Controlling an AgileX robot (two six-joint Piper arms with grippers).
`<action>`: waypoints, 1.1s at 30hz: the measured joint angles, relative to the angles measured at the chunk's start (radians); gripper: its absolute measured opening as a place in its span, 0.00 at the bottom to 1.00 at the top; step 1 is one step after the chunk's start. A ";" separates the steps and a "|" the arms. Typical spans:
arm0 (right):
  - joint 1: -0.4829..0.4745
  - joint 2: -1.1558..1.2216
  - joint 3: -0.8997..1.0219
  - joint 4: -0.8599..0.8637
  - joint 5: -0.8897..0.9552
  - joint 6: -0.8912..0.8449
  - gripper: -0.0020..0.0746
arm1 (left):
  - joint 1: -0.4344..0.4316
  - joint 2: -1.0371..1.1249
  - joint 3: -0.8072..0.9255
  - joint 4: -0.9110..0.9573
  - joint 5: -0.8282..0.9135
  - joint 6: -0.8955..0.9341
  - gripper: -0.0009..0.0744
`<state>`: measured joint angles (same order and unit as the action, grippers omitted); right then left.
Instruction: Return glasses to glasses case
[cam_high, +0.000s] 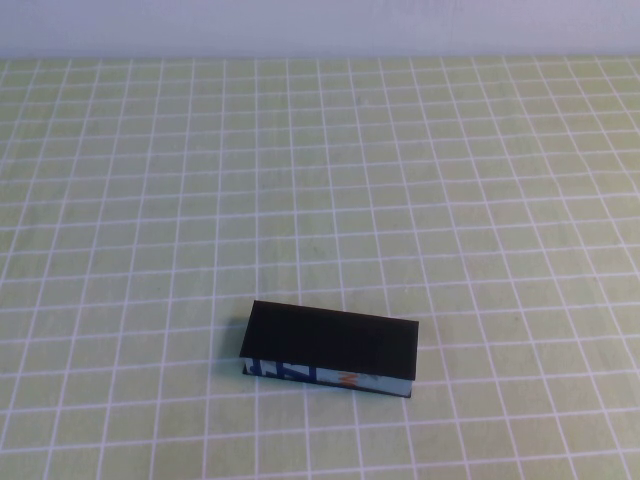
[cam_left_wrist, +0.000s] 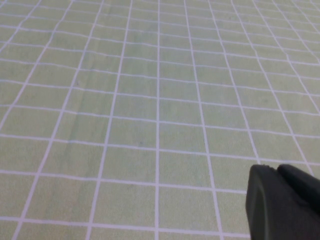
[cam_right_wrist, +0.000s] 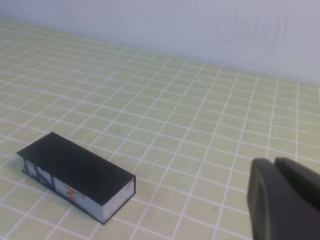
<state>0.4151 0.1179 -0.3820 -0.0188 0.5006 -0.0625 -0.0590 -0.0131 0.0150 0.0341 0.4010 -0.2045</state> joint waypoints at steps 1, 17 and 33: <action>0.000 0.000 0.000 0.000 0.000 0.000 0.00 | 0.000 0.000 0.000 0.000 0.000 0.000 0.01; -0.213 -0.037 0.023 -0.020 -0.012 0.000 0.00 | 0.000 0.000 0.000 0.000 0.000 0.000 0.01; -0.442 -0.126 0.409 0.073 -0.153 0.000 0.00 | 0.000 0.000 0.000 0.000 -0.001 0.000 0.01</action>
<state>-0.0273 -0.0078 0.0269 0.0547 0.3480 -0.0625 -0.0590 -0.0131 0.0150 0.0341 0.4004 -0.2045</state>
